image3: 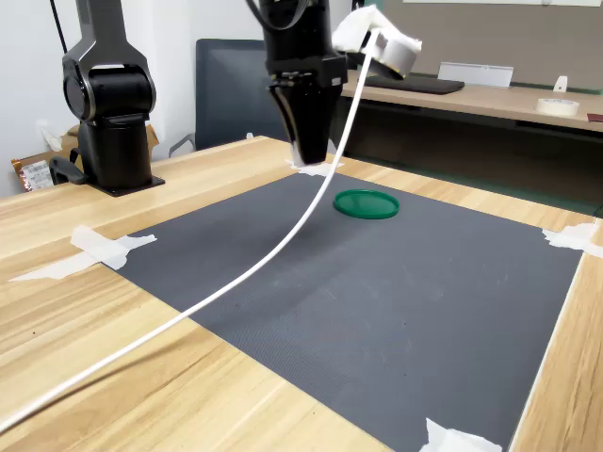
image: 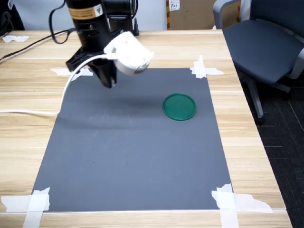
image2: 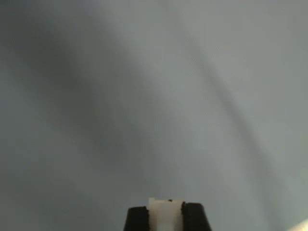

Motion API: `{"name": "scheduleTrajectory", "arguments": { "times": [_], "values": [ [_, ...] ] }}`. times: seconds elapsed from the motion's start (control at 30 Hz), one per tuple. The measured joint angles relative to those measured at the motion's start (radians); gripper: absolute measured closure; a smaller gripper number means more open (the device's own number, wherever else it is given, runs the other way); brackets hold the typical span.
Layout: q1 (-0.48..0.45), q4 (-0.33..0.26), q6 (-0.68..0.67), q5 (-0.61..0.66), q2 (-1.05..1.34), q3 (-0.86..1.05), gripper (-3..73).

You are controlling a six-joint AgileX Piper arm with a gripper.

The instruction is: Grasp a white terminal and put it in the green lid.

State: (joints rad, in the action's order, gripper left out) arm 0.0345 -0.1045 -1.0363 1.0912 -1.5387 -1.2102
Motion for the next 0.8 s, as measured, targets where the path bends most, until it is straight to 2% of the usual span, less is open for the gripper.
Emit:
{"name": "scheduleTrajectory", "arguments": {
  "times": [0.37,0.63,0.8],
  "values": [
    [0.241,-0.017,0.128,0.002,-0.003,-0.011,62.5],
    [0.394,0.041,0.23,-0.029,-0.078,-0.011,62.5],
    [0.439,0.051,0.253,-0.082,-0.127,-0.011,62.5]
  ]
}}
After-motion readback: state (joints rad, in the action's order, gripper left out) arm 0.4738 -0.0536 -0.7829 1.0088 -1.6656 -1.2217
